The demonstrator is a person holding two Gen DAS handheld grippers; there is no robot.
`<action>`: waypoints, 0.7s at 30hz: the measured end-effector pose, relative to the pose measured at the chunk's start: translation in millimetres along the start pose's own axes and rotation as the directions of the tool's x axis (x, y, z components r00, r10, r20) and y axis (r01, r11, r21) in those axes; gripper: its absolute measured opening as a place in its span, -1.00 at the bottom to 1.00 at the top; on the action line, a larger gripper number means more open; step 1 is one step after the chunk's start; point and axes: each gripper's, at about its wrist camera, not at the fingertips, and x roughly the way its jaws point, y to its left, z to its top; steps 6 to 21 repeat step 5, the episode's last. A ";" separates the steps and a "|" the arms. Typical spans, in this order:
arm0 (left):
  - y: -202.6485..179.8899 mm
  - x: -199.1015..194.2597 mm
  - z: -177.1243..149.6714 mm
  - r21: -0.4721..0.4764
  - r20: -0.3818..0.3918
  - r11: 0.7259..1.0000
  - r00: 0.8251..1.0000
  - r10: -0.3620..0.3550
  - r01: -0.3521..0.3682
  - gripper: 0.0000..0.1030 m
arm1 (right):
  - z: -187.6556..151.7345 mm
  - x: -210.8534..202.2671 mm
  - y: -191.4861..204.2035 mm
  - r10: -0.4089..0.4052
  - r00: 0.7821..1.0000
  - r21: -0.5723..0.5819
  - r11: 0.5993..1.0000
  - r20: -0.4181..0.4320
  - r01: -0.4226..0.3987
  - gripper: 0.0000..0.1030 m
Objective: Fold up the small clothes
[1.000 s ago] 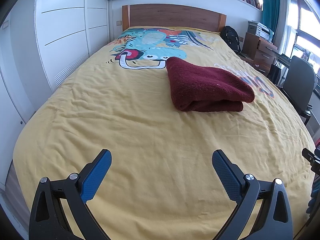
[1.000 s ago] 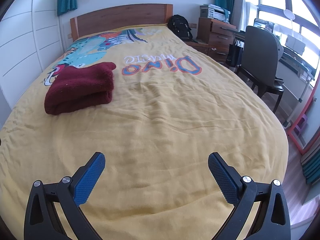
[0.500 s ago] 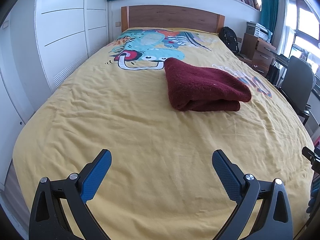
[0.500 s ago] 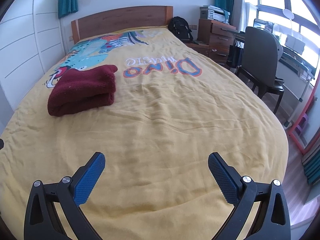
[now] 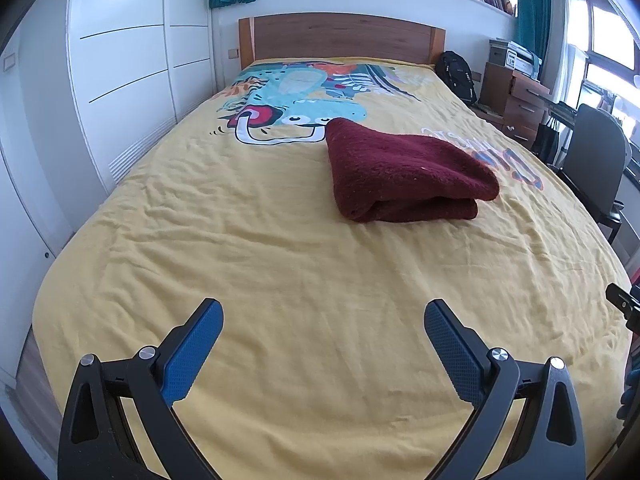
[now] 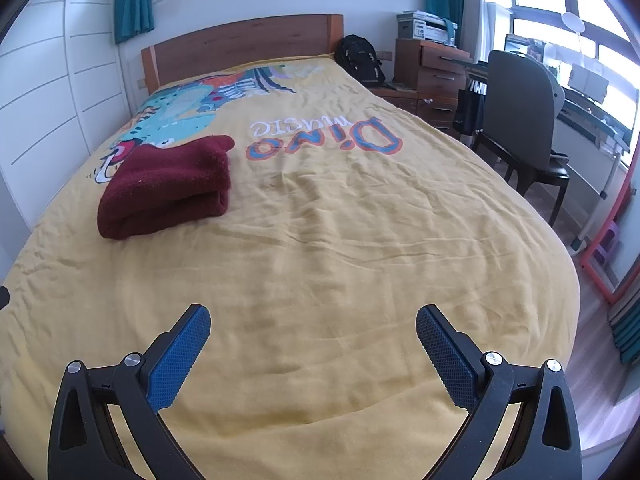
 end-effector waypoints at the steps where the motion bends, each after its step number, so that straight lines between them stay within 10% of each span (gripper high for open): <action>1: 0.3 0.2 -0.2 0.000 -0.001 1.000 1.000 0.000 0.000 0.93 | -0.1 -0.2 0.2 0.000 1.000 0.001 1.000 0.001 0.000 1.00; 21: -0.4 -0.3 -0.4 0.004 0.000 1.000 1.000 0.008 -0.008 0.93 | 0.0 -0.3 0.3 0.000 1.000 0.003 1.000 -0.001 0.000 1.00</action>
